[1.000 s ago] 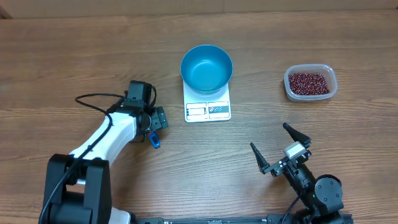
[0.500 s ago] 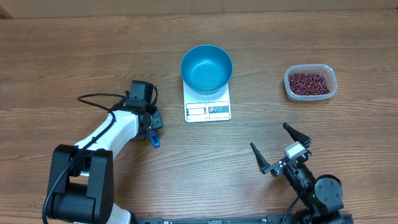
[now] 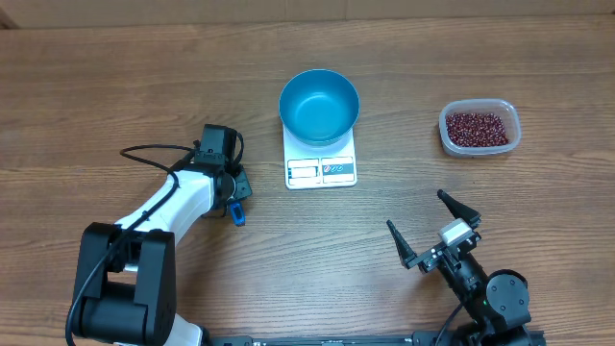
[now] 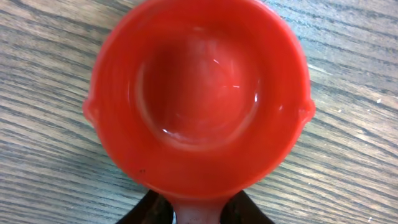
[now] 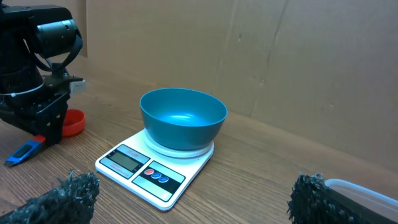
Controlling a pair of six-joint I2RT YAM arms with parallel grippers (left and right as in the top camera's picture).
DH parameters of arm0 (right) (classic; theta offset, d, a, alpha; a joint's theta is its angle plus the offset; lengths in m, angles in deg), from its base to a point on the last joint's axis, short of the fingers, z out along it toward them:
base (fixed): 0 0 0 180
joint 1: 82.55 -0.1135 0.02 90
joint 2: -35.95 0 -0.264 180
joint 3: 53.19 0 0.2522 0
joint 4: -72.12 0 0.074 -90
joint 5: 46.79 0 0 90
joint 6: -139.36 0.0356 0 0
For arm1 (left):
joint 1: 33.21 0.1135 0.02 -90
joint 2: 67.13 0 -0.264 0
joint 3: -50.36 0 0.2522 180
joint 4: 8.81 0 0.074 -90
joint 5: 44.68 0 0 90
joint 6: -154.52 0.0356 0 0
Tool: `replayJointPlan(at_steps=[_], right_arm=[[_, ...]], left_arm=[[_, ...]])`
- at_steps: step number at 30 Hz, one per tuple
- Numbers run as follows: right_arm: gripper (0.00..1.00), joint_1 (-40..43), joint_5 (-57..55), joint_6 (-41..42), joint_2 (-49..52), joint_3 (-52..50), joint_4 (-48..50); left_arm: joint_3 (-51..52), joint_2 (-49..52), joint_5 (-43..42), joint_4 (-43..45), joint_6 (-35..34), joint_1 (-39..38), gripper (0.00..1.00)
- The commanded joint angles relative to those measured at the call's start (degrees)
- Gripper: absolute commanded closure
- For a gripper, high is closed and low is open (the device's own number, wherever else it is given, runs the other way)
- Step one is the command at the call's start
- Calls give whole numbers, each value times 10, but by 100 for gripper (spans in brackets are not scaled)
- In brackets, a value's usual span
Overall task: Scoop item into bowl and weigh 150g on scale
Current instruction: 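Reach the left gripper to the red measuring cup's blue handle and grasp, then lift the red cup with the left gripper toward the scale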
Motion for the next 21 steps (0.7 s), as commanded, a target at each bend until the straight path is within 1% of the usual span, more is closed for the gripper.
replayJointPlan(at_steps=[1,9,13,17,19,21], right_arm=[[0,3,-6,2,-5,-6,3],[0,3,-6,2,-5,-6,3],[0,3,-6,2,-5,-6,3],[0,3,-6,2,-5,-6,3],[0,3,-6,2,-5,-6,3],[0,3,-6,2,-5,-6,3]], left_arm=[[3,16,-6,0,-4,-3,80],[3,16,-6,0,-4,-3,84],[0,15,-6,0,-4,-3,89],[-13,15,-12,-2,-4,-3,91],[-26,15,-25,-4,-6,-3,96],[-44,15,-39,-14,-9,-3,96]])
